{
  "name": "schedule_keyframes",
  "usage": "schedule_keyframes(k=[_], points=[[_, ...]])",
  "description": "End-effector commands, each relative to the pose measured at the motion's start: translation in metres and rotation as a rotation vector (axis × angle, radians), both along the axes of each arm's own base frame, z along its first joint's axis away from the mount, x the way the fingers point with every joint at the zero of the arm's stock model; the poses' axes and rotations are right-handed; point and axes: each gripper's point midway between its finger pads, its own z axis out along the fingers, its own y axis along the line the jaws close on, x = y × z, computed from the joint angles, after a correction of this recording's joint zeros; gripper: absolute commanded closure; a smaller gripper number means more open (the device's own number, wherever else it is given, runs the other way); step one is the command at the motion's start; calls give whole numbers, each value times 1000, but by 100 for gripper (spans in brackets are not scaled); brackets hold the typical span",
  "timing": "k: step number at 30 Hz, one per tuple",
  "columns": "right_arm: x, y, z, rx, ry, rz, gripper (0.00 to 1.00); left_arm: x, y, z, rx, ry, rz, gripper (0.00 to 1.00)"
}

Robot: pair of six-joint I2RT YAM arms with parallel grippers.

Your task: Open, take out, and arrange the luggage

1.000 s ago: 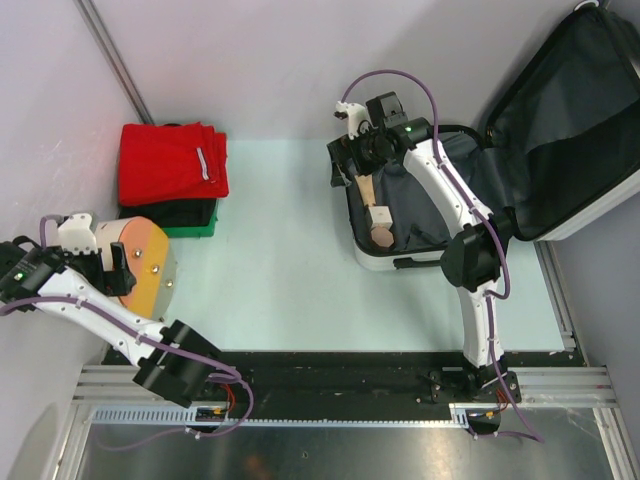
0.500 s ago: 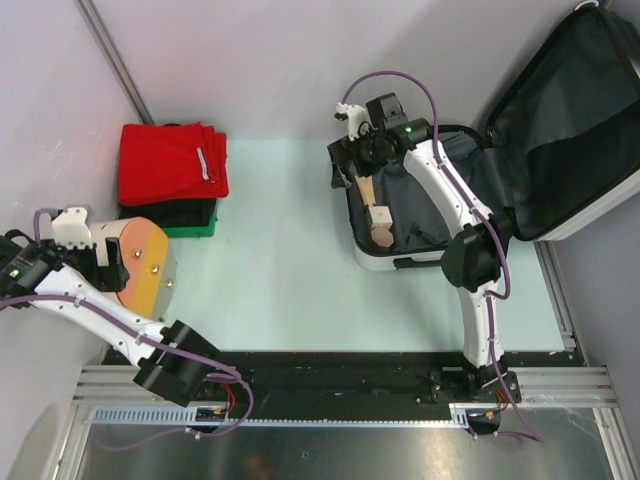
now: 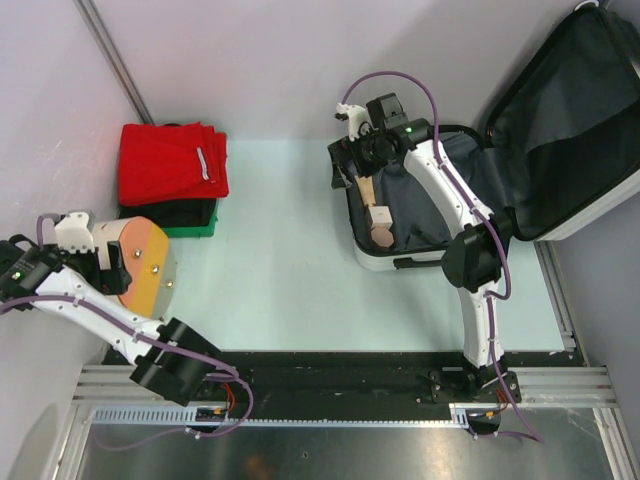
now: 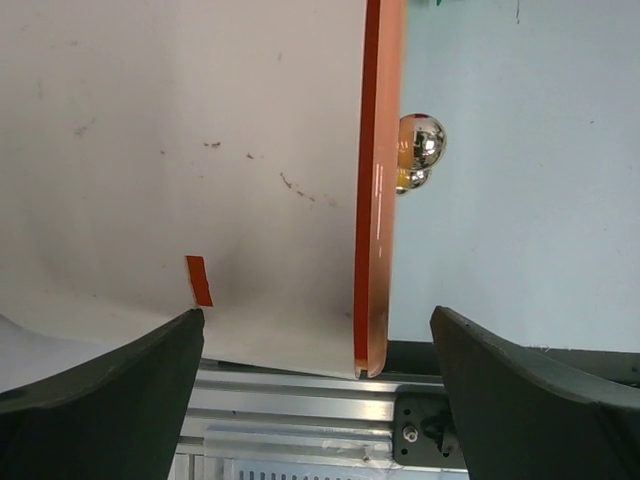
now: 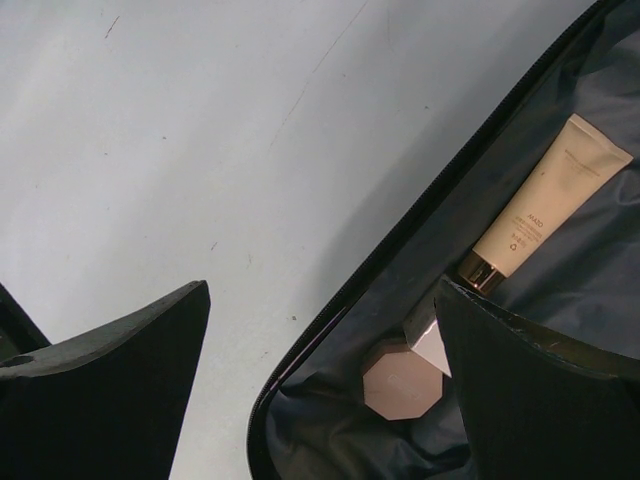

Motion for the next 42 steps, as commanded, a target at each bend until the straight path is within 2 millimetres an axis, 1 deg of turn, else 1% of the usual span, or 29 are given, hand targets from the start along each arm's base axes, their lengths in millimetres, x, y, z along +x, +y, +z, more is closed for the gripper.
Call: schedule_keyframes(k=[1,4,7,11,14,15,18,19,23,24,26,27,29,31,38,42], points=[[-7,-5,37,36,-66,-7,0,15,-2,-1,-17,-59,-63,0],[-6,-5,38,37,-69,-9,0,20,-3,2,-12,-68,-73,0],[-6,-5,38,39,-68,-11,0,27,-10,5,-14,-78,-91,0],[-5,-5,39,37,-75,-17,0,36,-27,4,-35,-79,-132,0],[-4,-9,41,33,-83,-23,0,33,-39,-1,-50,-72,-135,0],[-4,-8,40,31,-81,-23,0,30,-40,-5,-49,-62,-127,0],[-3,-13,41,31,-79,-33,0,19,-45,-22,-59,-19,-110,1],[-3,-14,42,31,-80,-35,0,17,-47,-23,-57,-17,-107,1],[-4,-14,40,31,-74,-33,0,16,-42,-21,-45,-9,-86,1],[-4,-14,40,33,-74,-32,0,17,-37,-16,-35,-17,-73,0],[-4,-14,41,33,-77,-31,0,17,-24,-13,-26,-8,-38,0],[-3,-14,41,35,-78,-31,0,17,-18,-8,-10,-13,-24,0],[-4,-14,41,35,-76,-29,0,13,-6,-5,0,-7,16,0],[-4,-14,41,34,-76,-30,0,12,-1,-5,7,0,26,0],[-4,-12,39,43,-68,-30,0,7,-15,-14,-13,-1,12,1],[-3,-13,40,41,-73,-34,0,1,-27,-22,-27,5,5,4]])
